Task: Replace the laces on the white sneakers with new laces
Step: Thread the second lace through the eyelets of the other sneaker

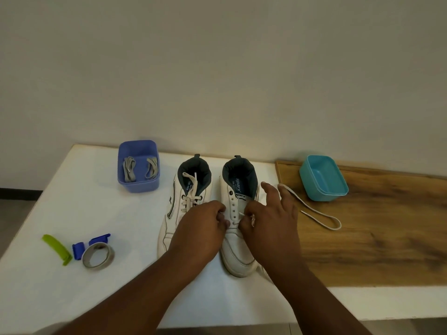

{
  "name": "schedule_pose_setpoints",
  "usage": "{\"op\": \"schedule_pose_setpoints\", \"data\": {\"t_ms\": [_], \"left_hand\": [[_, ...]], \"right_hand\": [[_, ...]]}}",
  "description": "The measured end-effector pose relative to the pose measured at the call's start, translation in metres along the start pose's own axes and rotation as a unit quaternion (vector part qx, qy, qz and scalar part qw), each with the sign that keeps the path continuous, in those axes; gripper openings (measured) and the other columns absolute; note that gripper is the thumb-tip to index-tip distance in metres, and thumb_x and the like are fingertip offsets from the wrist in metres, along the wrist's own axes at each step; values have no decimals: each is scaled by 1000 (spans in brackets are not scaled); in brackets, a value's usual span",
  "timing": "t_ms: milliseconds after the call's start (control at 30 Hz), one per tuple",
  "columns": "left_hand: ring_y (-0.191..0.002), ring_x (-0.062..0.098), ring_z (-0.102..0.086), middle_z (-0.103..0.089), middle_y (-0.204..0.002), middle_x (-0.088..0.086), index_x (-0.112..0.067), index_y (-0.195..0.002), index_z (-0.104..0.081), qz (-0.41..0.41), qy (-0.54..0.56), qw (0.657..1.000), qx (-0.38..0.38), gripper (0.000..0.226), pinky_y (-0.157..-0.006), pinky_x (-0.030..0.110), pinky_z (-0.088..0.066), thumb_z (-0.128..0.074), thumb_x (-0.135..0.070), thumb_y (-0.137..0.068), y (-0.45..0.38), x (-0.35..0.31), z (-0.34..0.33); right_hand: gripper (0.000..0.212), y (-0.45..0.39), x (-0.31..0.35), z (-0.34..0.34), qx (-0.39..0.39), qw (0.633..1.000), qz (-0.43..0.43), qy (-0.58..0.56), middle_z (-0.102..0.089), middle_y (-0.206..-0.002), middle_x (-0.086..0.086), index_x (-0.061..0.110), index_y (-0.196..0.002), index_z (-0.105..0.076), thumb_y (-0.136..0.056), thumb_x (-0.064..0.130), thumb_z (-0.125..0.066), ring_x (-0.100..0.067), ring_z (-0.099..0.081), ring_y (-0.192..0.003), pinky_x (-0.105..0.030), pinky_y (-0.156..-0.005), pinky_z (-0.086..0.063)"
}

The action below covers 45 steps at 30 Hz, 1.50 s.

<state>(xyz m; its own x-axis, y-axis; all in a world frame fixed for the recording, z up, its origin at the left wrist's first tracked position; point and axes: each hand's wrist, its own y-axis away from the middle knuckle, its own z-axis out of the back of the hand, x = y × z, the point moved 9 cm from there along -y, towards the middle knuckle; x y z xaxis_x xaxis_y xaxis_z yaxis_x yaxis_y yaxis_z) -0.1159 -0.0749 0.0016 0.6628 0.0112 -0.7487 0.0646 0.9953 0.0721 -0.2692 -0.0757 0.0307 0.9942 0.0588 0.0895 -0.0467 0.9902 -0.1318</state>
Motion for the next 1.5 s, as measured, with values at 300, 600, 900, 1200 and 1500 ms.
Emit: {"op": "schedule_pose_setpoints", "data": {"t_ms": [300,600,900,1200,1500], "left_hand": [[-102,11,-65,-71,-114,-4,-22,-127,-65,7,-16,1000,6,31,-88,18,-43,-62,-26,-97,-1,3,-1],[-83,4,-63,-71,-92,-10,-24,-112,-71,22,7,1000,-2,20,-74,14,-43,-69,-25,-92,-4,7,2],[-83,6,-64,-72,-97,-9,-26,-107,-72,35,4,999,6,16,-78,18,-48,-71,-27,-91,-3,7,-1],[-81,2,-62,-69,-89,-14,-29,-103,-70,26,-8,1000,-9,13,-75,19,-47,-70,-30,-90,-2,8,2],[-86,8,-65,-74,-96,-7,-24,-101,-76,32,8,999,0,12,-80,19,-43,-65,-25,-94,-6,5,1]], "right_hand": [[15,-4,-2,-12,89,988,-5,-124,-22,-167,6,40,-101,-76,-92,30,-68,-33,-1,-155,-54,-122,-15],[18,-2,-1,-15,132,964,-64,-220,-19,-167,12,46,-96,-70,-91,28,-73,-26,-8,-155,-49,-122,-16],[13,1,17,-2,99,991,33,-79,-17,-169,5,37,-93,-75,-94,27,-67,-34,6,-156,-53,-123,-6],[33,-4,1,-12,81,967,-43,-238,-26,-165,11,52,-85,-61,-90,23,-74,-28,-11,-155,-53,-121,-17],[21,-3,5,-15,143,967,-47,-208,-13,-168,15,50,-89,-63,-94,31,-70,-27,-1,-157,-50,-124,-9]]}}
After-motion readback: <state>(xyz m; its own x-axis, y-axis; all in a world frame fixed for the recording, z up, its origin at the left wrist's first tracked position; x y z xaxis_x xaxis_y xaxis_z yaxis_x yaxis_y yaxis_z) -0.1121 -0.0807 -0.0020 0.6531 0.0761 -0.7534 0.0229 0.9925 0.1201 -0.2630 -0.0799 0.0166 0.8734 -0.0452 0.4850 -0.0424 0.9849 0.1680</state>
